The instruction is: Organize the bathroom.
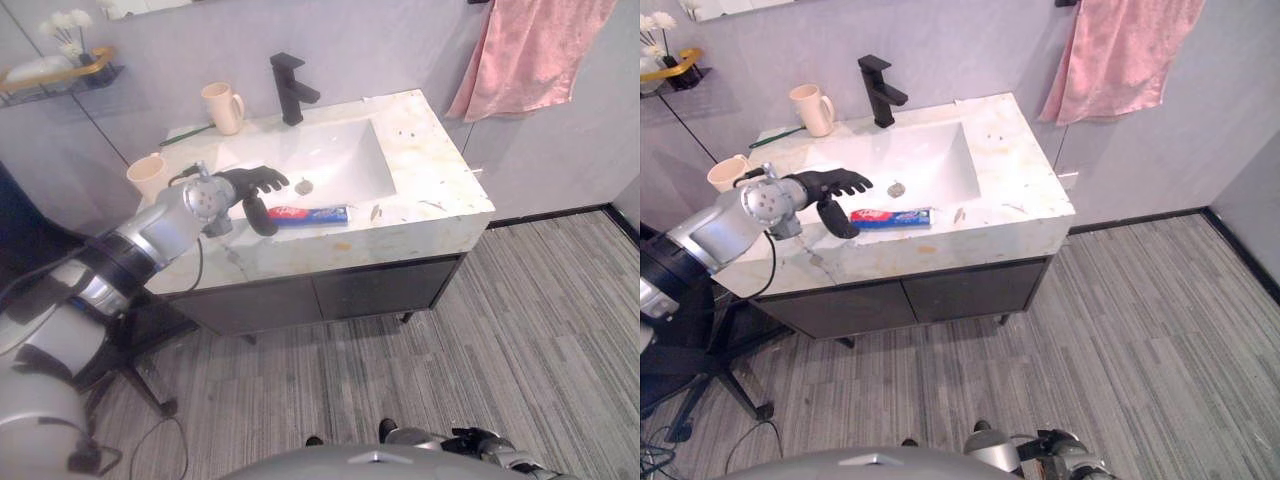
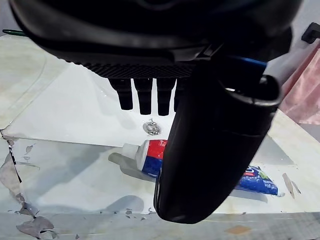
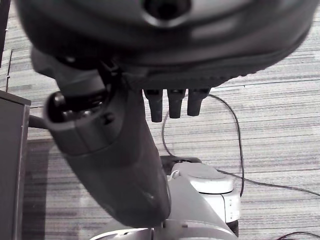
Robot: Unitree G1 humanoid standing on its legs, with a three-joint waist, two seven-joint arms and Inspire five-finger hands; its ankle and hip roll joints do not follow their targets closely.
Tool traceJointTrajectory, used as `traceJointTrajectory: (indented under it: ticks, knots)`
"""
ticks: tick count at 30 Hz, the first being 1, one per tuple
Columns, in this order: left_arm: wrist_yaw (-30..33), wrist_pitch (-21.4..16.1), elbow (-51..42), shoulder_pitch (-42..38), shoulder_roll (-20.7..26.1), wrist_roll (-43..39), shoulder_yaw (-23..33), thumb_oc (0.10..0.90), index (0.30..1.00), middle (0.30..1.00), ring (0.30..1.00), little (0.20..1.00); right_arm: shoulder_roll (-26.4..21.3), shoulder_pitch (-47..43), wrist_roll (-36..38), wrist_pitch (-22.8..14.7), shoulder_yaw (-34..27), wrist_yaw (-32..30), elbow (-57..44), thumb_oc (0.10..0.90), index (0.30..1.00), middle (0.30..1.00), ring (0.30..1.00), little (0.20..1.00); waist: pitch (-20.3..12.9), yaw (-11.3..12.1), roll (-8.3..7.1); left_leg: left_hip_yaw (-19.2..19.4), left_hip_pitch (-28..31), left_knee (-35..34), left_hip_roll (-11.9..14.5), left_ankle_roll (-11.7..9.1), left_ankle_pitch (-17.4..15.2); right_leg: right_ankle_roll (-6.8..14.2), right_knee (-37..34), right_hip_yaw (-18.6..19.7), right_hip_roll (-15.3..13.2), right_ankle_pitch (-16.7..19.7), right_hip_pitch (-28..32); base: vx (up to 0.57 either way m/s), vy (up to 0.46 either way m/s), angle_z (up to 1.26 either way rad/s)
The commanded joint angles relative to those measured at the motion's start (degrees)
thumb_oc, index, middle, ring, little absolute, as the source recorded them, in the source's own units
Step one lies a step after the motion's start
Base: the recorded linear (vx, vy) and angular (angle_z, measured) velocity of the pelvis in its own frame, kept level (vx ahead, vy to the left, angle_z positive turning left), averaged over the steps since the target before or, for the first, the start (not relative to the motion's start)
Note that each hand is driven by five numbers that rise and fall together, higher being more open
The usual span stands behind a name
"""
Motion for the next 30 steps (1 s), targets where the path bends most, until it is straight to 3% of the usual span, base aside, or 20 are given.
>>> traceJointTrajectory:
  ticks: [1, 22, 30]
  knots:
    - [2.45, -0.19, 1.37, -12.21, 3.08, 3.69, 3.29, 0.8, 0.9, 0.9, 0.9, 0.9, -2.39, -0.19, 1.01, 0.05, 1.2, 0.29, 1.66, 0.8, 0.9, 0.9, 0.9, 0.9, -1.93, 0.12, -0.24, 6.87, 1.26, 4.24, -0.94, 0.61, -5.47, 4.13, 5.14, -1.84, -0.2, -8.77, -1.16, 0.0, 0.0, 0.0]
    - [-3.27, 4.56, -2.99, -14.2, 4.28, 2.89, 3.01, 0.8, 0.9, 0.9, 0.9, 0.9, -2.77, -0.85, 1.93, 0.42, 1.64, 0.21, 1.6, 0.8, 0.9, 0.9, 0.9, 0.9, -1.46, 0.7, -0.3, 5.92, 1.13, 4.16, -1.09, 0.57, -5.28, 4.03, 5.33, -2.12, -0.06, -8.88, -1.14, 0.0, 0.0, 0.0]
    - [-2.62, 4.5, -2.51, -14.7, 5.02, 2.97, 2.94, 0.8, 0.9, 0.9, 0.9, 0.9, -2.88, -0.46, 2.22, 0.33, 1.62, 0.21, 1.52, 0.8, 0.9, 0.9, 0.9, 0.9, -1.29, 0.68, -0.19, 5.96, 0.9, 4.36, -1.08, 0.5, -5.18, 4.0, 5.4, -2.37, -0.12, -8.9, -1.18, 0.0, 0.0, 0.0]
